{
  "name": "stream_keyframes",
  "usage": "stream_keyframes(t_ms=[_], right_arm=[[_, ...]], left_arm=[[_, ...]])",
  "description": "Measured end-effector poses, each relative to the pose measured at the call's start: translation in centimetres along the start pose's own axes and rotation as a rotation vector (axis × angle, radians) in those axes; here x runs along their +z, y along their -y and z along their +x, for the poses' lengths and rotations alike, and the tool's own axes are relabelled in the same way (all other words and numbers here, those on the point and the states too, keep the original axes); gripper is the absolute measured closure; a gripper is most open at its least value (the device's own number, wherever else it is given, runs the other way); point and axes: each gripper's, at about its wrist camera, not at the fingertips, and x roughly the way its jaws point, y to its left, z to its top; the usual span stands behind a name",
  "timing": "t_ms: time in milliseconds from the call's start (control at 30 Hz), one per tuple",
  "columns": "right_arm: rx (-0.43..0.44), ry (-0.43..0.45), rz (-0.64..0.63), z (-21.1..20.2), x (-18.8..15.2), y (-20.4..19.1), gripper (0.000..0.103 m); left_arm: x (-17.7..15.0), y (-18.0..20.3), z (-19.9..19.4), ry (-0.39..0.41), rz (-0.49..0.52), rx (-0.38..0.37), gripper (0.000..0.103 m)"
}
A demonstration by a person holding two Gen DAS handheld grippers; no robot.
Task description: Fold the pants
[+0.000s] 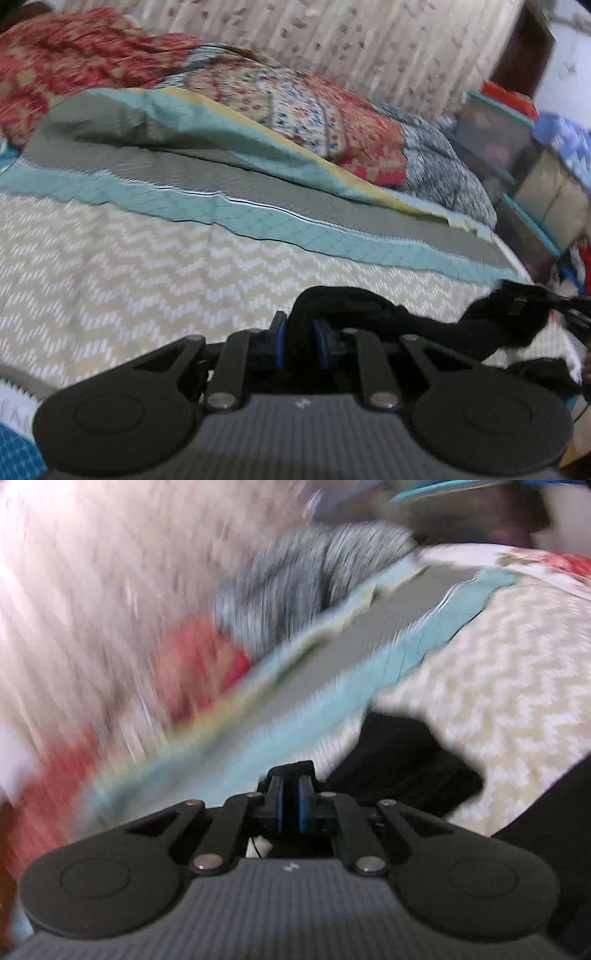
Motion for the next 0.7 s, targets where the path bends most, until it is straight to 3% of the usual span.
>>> stream_keyframes(t_ms=[133, 200, 367, 500, 633, 700], right_arm=[[0.053, 0.191, 0.071, -6.2, 4.5, -0.6, 0.093], [0.037, 0.258, 0.079, -7.8, 6.2, -1.1, 0.093], [-0.089, 0.339, 0.097, -5.3, 9.5, -1.4, 0.099], [-0.286, 0.233, 0.048, 0.3, 9.1, -0.3, 0.094], [-0.218, 0.139, 0.004, 1.7, 5.4, 0.4, 0.093], [-0.214, 0.052, -0.040, 2.5, 3.7, 0.8, 0.088]], left_arm=[[0.0, -2.9, -2.4, 0.068, -0.105, 0.036, 0.088], [0.0, -4.4, -3.3, 0.101, -0.156, 0.063, 0.088], [-0.4, -9.4, -5.0, 0.134, -0.324, 0.162, 0.088], [-1.3, -11.8, -5.0, 0.098, -0.420, 0.167, 0.088], [-1.9, -11.6, -5.0, 0.087, -0.392, 0.200, 0.088], [-1.9, -11.7, -5.0, 0.085, -0.397, 0.195, 0.088]])
